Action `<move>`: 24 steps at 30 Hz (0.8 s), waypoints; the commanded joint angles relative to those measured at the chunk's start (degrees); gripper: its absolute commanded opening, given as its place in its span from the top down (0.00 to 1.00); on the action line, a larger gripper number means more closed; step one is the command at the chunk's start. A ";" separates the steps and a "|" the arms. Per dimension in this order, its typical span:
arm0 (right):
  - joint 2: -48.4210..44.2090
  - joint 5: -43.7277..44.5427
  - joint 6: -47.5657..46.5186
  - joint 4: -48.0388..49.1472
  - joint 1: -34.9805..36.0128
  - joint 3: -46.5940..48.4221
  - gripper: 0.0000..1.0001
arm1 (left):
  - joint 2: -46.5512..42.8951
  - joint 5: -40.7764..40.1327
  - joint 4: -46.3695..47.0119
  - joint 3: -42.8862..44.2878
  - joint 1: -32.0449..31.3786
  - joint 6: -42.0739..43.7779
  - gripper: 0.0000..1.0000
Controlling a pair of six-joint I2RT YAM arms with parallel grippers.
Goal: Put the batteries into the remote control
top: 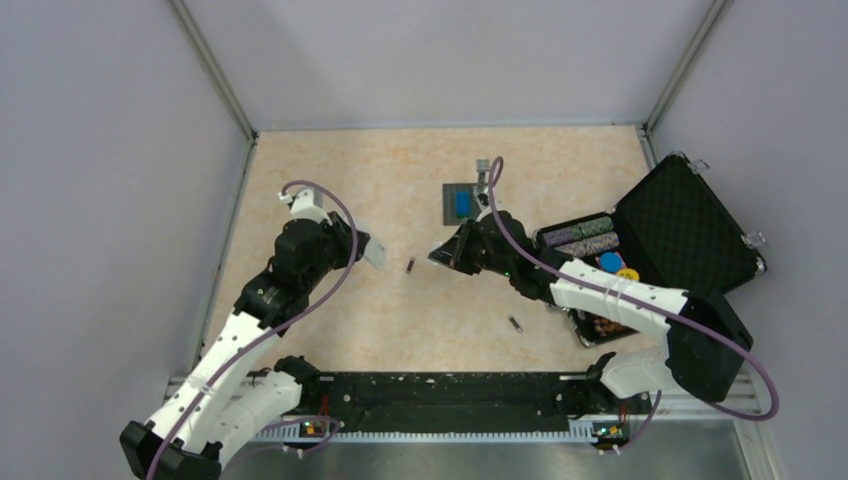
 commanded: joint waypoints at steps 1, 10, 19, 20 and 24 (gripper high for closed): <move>4.51 10.79 -6.37 -11.54 -0.56 0.06 1.00 | -2.50 -0.93 2.03 -0.33 -0.20 0.63 1.00; 15.85 20.13 -7.41 -24.54 -0.61 6.48 1.00 | -5.32 0.44 2.09 -0.84 -0.20 -0.58 1.00; 15.35 21.43 -8.35 -27.53 -0.56 7.06 0.46 | -7.74 1.05 0.41 -0.68 -0.09 -1.57 1.00; 14.26 21.47 -8.68 -27.63 -0.60 6.60 0.43 | -8.09 1.14 0.22 -0.74 -0.08 -1.70 1.00; 9.16 21.43 -9.35 -31.51 -0.56 4.94 0.40 | -9.68 1.89 -0.54 -0.66 -0.17 -2.28 1.00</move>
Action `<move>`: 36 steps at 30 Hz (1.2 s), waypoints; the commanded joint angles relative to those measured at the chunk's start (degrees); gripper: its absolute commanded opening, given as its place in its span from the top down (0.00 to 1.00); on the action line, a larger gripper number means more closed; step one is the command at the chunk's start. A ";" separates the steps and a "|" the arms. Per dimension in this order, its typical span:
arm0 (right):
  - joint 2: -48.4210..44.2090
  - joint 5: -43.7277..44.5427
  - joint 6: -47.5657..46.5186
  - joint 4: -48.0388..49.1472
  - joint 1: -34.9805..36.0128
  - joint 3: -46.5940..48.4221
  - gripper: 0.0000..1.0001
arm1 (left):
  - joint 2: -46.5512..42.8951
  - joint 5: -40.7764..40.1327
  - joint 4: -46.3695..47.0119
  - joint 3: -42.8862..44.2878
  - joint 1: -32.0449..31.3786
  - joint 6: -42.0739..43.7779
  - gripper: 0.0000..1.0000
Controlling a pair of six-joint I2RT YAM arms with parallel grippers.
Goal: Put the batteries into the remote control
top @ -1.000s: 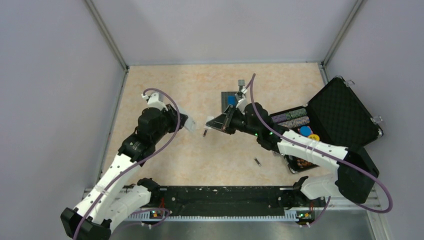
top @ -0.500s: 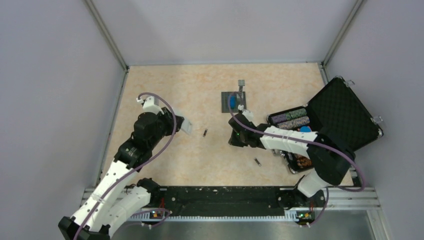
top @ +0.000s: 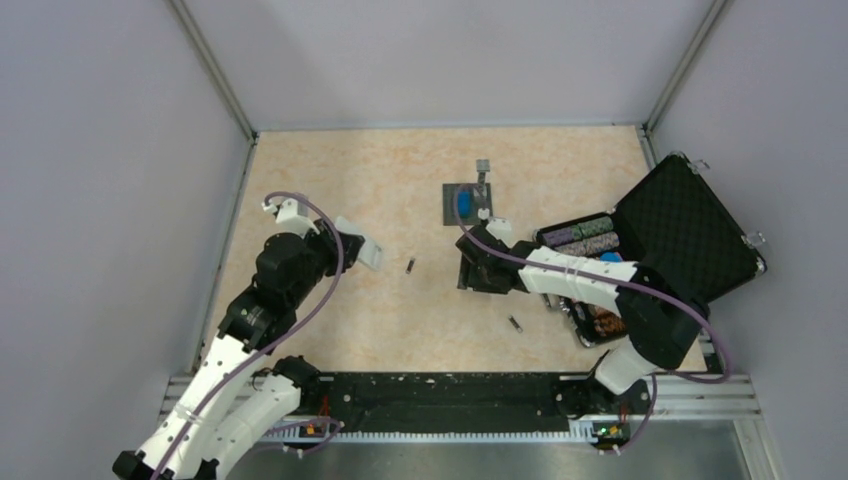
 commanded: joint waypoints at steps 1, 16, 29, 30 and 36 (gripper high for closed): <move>-7.86 2.13 -1.05 -5.21 -0.49 -0.74 0.39 | -2.19 1.52 0.34 0.34 -0.13 -0.95 1.00; -21.91 4.10 6.98 -19.69 -2.15 -16.55 0.58 | -6.33 5.09 0.07 -2.53 -0.10 -3.98 1.00; -20.61 1.87 -0.69 -15.09 -2.12 -15.03 0.54 | -4.65 7.14 1.74 -2.78 -0.17 -2.29 1.00; -21.09 1.96 -0.75 -15.17 -2.11 -14.94 0.54 | -4.61 7.51 1.92 -2.84 -0.14 -1.82 1.00; -23.49 1.99 -4.09 -15.73 -2.13 -12.57 0.55 | -4.51 9.07 1.80 -2.71 -0.11 0.32 1.00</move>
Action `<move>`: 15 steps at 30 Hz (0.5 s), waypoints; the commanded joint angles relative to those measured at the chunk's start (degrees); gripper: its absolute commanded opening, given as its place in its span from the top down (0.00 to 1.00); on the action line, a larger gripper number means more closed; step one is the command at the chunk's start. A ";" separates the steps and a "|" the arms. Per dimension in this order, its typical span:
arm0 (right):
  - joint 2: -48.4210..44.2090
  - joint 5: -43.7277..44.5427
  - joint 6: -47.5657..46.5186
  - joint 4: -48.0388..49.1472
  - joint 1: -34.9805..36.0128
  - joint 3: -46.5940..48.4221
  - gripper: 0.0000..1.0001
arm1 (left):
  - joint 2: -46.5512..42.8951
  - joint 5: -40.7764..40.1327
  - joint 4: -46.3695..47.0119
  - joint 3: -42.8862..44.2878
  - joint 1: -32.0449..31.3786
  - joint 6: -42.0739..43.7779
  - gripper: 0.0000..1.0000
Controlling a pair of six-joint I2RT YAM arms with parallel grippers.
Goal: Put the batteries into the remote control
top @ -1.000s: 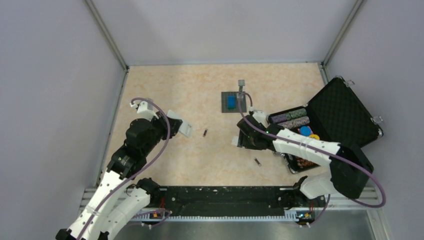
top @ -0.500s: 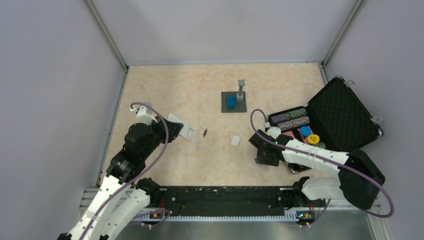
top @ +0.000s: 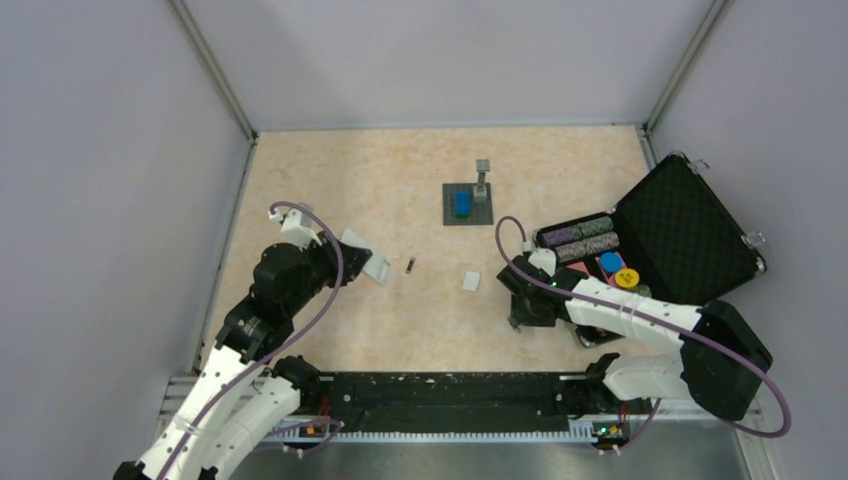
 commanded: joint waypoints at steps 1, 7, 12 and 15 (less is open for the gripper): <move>-2.84 0.08 -4.23 0.76 -0.66 4.87 0.55 | 0.01 1.78 3.48 0.24 -0.14 2.12 1.00; -1.68 -3.45 -8.43 2.08 -0.66 5.94 0.56 | -0.30 1.67 3.00 0.37 -0.09 1.80 1.00; 1.88 -5.65 -10.32 4.39 -0.56 4.43 0.59 | -0.71 1.84 2.98 0.12 -0.10 1.36 1.00; 3.78 -7.01 -11.65 5.88 -0.51 3.92 0.62 | -0.78 2.00 2.96 -0.06 -0.17 1.33 1.00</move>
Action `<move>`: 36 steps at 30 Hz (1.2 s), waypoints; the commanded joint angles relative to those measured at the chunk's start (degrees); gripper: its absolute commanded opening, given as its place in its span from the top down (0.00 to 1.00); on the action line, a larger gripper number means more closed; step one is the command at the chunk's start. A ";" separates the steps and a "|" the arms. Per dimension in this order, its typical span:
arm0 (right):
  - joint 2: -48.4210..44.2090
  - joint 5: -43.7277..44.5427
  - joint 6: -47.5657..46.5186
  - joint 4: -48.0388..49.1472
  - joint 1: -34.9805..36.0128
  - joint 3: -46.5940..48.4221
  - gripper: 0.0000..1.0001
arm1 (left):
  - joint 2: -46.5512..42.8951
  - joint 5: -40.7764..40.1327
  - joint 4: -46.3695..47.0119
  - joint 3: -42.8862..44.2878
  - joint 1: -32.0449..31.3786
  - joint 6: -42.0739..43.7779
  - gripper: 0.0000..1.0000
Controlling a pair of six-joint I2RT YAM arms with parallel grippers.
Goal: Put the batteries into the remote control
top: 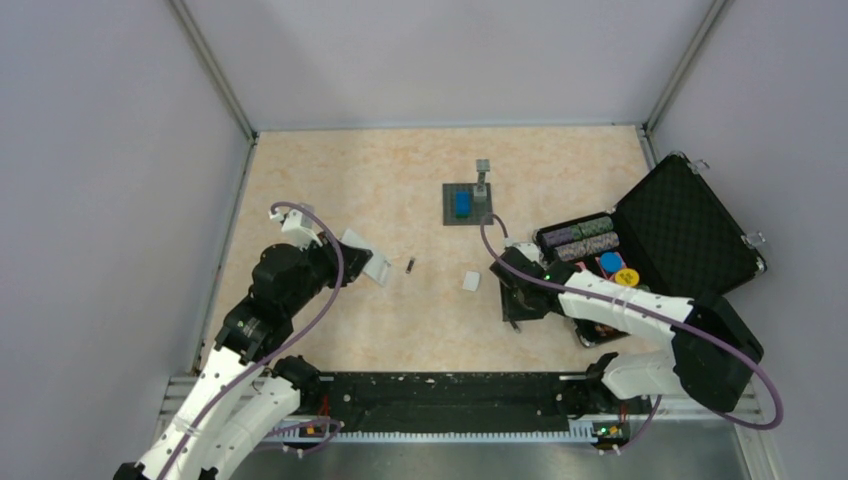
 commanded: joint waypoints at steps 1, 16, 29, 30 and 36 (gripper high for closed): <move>2.21 -2.29 -3.03 3.40 -0.50 -0.22 0.64 | -0.66 0.72 2.88 -0.10 -0.13 0.05 1.00; 7.39 -1.77 -1.82 3.72 -0.52 -1.37 0.79 | -1.23 0.66 3.19 -0.93 -0.15 -0.80 1.00; -2.06 -14.77 5.68 5.32 -0.49 6.48 1.00 | 0.01 10.39 13.50 -6.71 -0.12 -11.18 1.00; -2.78 -16.88 7.88 6.54 -0.51 7.39 1.00 | 0.51 11.70 15.06 -7.58 -0.16 -13.07 1.00; -6.40 -27.52 25.93 18.24 -0.57 7.10 0.99 | 2.79 16.15 23.50 -11.34 -0.23 -19.90 1.00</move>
